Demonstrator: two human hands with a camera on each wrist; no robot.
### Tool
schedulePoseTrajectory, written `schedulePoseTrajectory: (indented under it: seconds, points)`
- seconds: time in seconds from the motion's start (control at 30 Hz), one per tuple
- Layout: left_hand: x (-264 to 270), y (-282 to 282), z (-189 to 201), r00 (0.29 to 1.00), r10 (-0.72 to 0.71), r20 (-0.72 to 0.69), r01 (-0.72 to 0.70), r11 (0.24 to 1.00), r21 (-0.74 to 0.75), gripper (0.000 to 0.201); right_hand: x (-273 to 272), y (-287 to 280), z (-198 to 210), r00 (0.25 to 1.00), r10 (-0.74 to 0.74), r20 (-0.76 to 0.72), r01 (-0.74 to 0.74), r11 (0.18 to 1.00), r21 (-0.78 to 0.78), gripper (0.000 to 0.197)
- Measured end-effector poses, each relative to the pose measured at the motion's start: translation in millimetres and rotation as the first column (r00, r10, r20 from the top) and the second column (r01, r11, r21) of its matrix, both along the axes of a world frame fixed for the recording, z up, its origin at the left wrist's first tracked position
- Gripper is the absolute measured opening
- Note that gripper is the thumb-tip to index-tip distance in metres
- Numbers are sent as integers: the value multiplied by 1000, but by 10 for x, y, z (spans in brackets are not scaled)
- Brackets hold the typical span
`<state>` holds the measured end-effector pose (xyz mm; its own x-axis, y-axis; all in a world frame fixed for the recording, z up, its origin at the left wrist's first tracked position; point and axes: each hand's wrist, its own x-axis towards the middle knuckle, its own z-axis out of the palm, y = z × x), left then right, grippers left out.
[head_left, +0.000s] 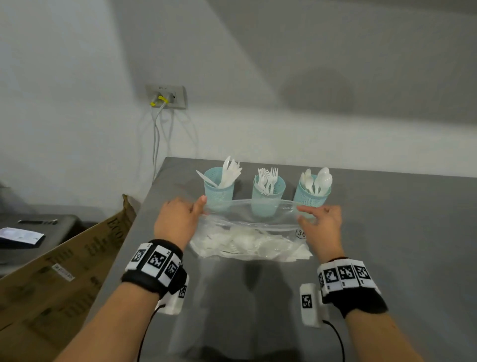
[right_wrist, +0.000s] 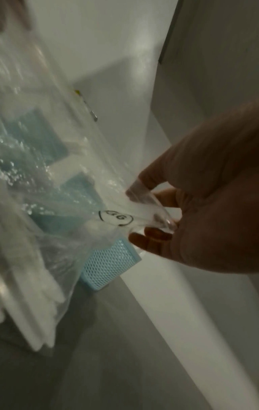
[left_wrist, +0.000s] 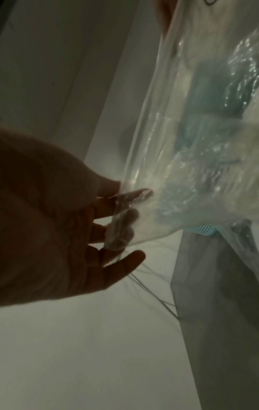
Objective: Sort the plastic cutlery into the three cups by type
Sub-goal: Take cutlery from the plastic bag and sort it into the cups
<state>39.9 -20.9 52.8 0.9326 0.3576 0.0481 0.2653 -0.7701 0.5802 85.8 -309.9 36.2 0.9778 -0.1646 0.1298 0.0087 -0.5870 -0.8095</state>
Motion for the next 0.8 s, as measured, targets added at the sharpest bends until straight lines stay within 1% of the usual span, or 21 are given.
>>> schedulePoseTrajectory:
  seconds: [0.07,0.1,0.13,0.17,0.2,0.23,0.27,0.3,0.33,0.37,0.4,0.47,0.5,0.53,0.57,0.6,0.67,0.7,0.73,0.77,0.8]
  points:
    - [4,-33,-10,997,18,-79,-16,999,28,18,-14,5,-55,1000,-3,-14,3,1000,2,50]
    - [4,-55,-36,992,-29,-124,30,1000,7,42,-36,12,-54,998,27,-50,-24,997,70,63]
    - [9,-73,-94,982,-98,-159,86,993,-80,67,-56,20,-61,993,75,-95,-60,987,148,73]
    - [11,-110,-122,974,-157,-165,124,973,-194,85,-77,43,-67,983,129,-130,-97,968,230,79]
    - [7,-165,-141,966,-205,-157,149,939,-310,94,-70,57,-112,972,163,-168,-101,940,326,82]
    - [22,-216,-188,961,-235,-148,160,904,-396,98,-50,63,-154,961,166,-220,-57,902,428,79]
    - [46,-257,-258,963,-233,-132,151,879,-452,94,-14,71,-214,945,156,-286,16,855,519,72]
    - [81,-291,-333,974,-190,-124,107,867,-487,83,22,84,-289,929,138,-342,85,823,561,58]
    - [118,-320,-375,985,-118,-129,39,870,-492,68,51,106,-346,913,106,-395,129,841,525,40]
    - [159,-325,-424,987,-41,-157,-37,885,-465,53,72,132,-387,890,77,-449,140,891,431,26]
    - [184,-330,-455,976,-3,-217,-85,914,-396,47,108,142,-451,868,65,-492,108,943,314,31]
    - [213,-318,-518,921,-10,-389,-44,991,-129,64,151,157,-492,819,50,-572,-11,997,71,57]
    - [224,-304,-545,896,-1,-444,9,1000,15,73,166,150,-502,802,39,-596,-83,995,-47,63]
    - [220,-298,-546,887,18,-462,50,990,134,76,158,150,-495,796,13,-605,-141,976,-165,61]
    - [222,-294,-556,891,36,-453,76,971,226,72,143,149,-479,811,-30,-585,-185,934,-305,51]
    - [224,-298,-562,902,45,-428,95,949,299,63,111,156,-452,848,-79,-524,-202,866,-458,40]
    - [227,-307,-557,933,20,-359,133,908,397,38,49,177,-430,937,-139,-321,-130,712,-690,27]
    - [236,-310,-551,947,-22,-322,162,895,415,32,36,195,-419,969,-115,-219,-86,674,-734,23]
    - [234,-319,-531,953,-83,-290,200,893,403,29,33,214,-415,988,-60,-141,-65,668,-742,20]
    - [233,-336,-499,958,-151,-242,230,910,345,27,46,227,-402,992,14,-126,-102,680,-726,19]
    - [220,-353,-460,962,-203,-183,246,933,261,25,57,238,-396,987,92,-135,-160,720,-676,19]
